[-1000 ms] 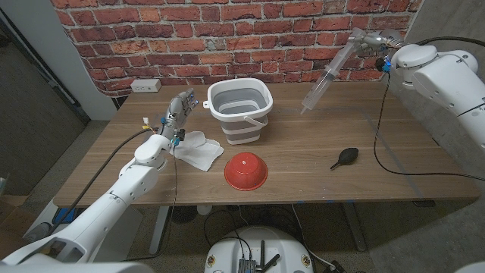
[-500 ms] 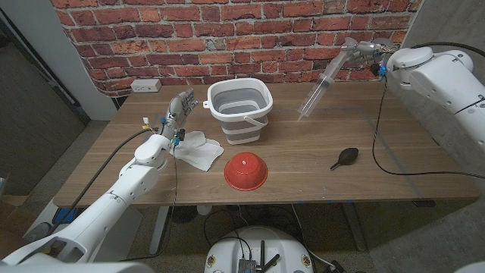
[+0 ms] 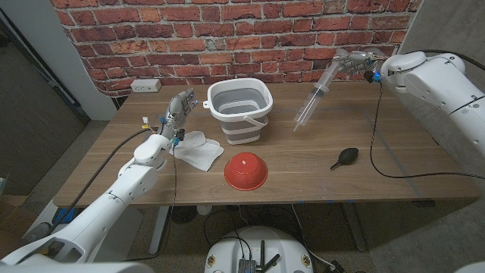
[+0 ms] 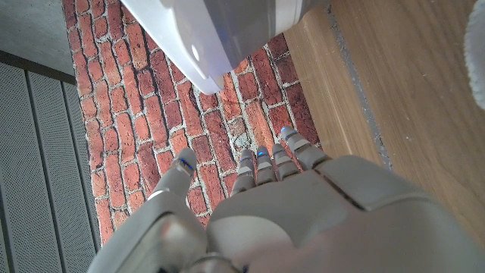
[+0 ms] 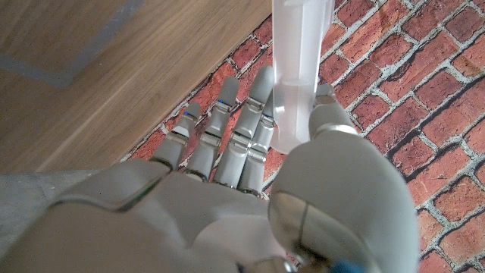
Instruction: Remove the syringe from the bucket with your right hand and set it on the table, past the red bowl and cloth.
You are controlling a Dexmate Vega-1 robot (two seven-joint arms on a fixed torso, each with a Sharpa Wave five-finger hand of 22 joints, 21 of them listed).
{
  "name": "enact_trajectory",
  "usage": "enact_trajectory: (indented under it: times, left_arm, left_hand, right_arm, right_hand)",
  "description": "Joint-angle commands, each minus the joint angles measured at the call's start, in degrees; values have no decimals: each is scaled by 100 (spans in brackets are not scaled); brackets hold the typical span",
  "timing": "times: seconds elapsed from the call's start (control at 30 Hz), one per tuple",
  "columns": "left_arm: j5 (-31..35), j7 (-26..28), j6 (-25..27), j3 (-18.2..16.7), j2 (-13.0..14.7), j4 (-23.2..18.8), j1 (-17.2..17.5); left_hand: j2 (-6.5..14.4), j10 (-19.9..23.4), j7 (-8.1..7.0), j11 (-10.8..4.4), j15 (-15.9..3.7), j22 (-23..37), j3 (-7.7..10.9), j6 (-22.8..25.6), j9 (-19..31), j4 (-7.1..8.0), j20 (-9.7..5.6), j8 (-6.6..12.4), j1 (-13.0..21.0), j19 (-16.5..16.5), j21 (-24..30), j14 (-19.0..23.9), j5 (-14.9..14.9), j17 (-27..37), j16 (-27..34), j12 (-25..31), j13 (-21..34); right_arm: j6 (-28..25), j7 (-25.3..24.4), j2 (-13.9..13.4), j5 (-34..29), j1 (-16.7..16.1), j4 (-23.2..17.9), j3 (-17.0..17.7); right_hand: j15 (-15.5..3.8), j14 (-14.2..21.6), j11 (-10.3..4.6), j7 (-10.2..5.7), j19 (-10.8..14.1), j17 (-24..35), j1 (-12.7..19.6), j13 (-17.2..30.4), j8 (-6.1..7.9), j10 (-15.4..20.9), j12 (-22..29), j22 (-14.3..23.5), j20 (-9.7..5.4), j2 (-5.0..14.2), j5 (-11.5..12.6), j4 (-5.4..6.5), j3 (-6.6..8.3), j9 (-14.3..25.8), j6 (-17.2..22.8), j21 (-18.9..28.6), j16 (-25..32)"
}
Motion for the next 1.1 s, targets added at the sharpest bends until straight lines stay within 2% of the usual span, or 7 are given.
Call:
enact_trajectory:
  times: [0.03,1.1]
  left_arm:
    - [5,26,31,-17,30,-81,46]
    - [-6,149,29,-79,93,-347,350]
  left_hand:
    - [431,28,-11,23,38,27,19,68,34,7,-308,7,12,-28,25,36,14,10,34,23,22]
    - [436,33,-7,24,50,27,16,68,34,0,-308,2,18,-28,25,31,13,8,33,25,22]
  right_arm:
    - [-133,236,0,102,57,66,-251]
    - [-43,448,123,202,-121,199,-499]
  right_hand:
    - [-648,41,-592,-7,11,29,183,0,48,643,9,17,-19,204,38,22,16,13,61,-5,-35]
    - [-657,39,-596,4,27,55,196,26,63,623,-2,18,-11,206,49,1,5,-2,42,2,-54]
